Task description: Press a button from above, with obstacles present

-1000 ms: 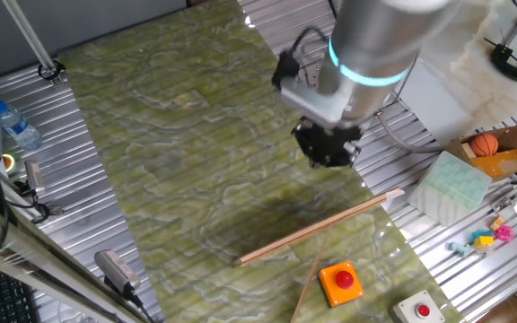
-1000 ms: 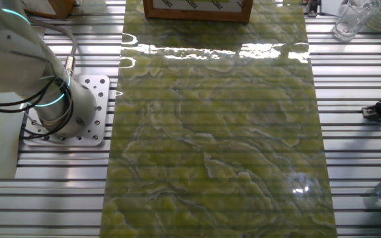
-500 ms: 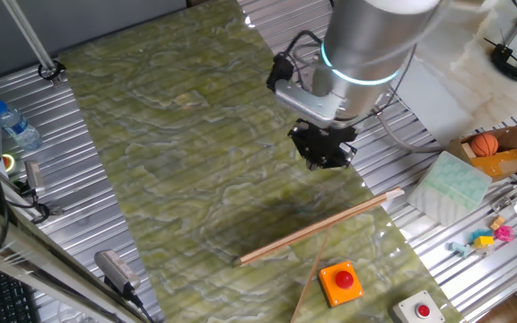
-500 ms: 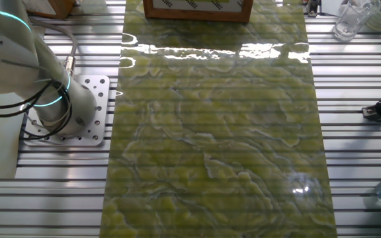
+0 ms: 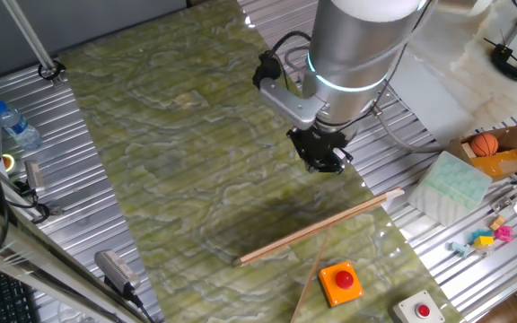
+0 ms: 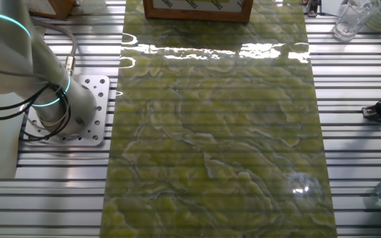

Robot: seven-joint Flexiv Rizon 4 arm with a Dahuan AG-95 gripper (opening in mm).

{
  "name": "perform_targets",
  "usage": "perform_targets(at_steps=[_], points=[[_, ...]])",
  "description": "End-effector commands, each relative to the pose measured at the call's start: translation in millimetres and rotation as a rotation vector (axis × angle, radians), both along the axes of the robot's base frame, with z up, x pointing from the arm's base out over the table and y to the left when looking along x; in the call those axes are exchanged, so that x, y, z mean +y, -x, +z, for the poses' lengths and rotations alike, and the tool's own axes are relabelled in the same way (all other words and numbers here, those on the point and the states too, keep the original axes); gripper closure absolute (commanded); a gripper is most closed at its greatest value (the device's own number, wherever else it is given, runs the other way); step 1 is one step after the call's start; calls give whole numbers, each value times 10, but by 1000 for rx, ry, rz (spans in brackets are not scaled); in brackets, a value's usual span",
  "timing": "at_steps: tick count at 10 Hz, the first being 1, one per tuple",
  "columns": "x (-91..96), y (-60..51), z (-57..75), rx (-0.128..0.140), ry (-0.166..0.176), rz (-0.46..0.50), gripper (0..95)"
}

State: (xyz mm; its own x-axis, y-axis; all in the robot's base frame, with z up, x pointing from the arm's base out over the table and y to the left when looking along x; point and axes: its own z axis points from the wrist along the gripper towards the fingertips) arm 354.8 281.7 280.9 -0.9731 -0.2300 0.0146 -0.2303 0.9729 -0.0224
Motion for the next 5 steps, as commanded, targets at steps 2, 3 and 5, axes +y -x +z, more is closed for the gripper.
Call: perform_targets(at_steps=[2,3,5], points=[[-698,-38,-235,-37,14,43,950],[-844,-23,-275,-35,17,67,950],[-1043,30,-345,-23,31,79,950]])
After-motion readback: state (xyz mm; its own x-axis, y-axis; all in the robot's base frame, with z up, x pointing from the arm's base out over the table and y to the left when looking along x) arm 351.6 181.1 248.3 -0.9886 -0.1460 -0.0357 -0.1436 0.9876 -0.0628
